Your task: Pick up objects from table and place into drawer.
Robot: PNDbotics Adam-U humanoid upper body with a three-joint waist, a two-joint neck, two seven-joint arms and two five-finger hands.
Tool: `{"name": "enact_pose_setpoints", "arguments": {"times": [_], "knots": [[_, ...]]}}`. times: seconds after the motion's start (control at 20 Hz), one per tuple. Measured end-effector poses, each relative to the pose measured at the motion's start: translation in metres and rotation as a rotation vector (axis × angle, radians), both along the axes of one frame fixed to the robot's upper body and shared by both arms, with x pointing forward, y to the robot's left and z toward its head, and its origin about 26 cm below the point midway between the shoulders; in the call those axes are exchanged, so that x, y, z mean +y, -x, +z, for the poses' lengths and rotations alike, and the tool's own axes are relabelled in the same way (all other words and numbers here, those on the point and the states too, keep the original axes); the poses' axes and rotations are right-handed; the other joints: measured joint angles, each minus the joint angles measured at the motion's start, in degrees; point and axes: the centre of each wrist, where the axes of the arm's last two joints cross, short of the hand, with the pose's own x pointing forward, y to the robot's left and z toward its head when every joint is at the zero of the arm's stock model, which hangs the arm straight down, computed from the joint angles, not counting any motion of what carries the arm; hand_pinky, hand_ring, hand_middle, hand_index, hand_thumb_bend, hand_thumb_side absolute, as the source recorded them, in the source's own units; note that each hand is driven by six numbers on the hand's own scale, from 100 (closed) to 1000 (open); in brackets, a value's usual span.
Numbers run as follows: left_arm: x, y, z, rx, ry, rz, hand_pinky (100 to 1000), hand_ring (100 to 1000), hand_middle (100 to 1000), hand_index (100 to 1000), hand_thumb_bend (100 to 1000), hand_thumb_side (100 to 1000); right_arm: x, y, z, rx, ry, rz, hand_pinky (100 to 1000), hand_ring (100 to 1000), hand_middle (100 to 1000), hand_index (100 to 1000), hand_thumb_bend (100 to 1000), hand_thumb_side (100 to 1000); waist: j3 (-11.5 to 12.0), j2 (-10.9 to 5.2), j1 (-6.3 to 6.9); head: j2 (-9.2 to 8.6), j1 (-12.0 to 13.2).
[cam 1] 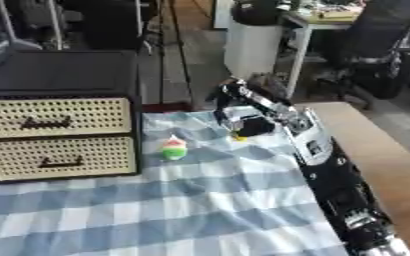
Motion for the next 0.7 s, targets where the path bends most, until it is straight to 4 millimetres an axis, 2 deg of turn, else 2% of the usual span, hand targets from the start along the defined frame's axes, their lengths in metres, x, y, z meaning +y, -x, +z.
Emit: {"name": "enact_pose_setpoints", "arguments": {"times": [0.15,0.3,0.45,0.55,0.7], "knots": [[-0.006,-0.004,0.012,-0.023,-0.067,0.024,170,100,100,687,172,1000,0.000,0.000,-0.001,0.001,0.002,0.002,674,621,498,780,100,274,-0.3,-0.04,0.00,0.00,0.1],[-0.013,-0.012,0.022,-0.037,-0.132,0.046,165,100,100,695,239,1000,0.001,0.001,-0.001,-0.001,0.003,0.009,674,622,498,780,100,276,-0.7,-0.16,-0.02,0.00,0.2],[-0.017,-0.028,0.026,-0.039,-0.207,0.069,131,100,100,696,359,1000,0.004,0.002,-0.002,-0.001,0.002,0.021,674,622,498,781,100,277,-1.1,-0.12,-0.12,0.00,0.6],[-0.019,-0.041,0.027,-0.033,-0.267,0.083,100,100,100,688,383,1000,0.005,0.002,-0.001,-0.004,-0.001,0.027,674,622,498,781,100,279,-1.4,0.02,-0.32,0.00,0.8],[-0.016,-0.063,0.027,-0.013,-0.342,0.117,100,100,100,675,366,1000,0.007,0.002,0.000,-0.008,0.001,0.038,674,622,498,781,100,280,-2.1,0.33,-0.41,0.00,1.1]]}}
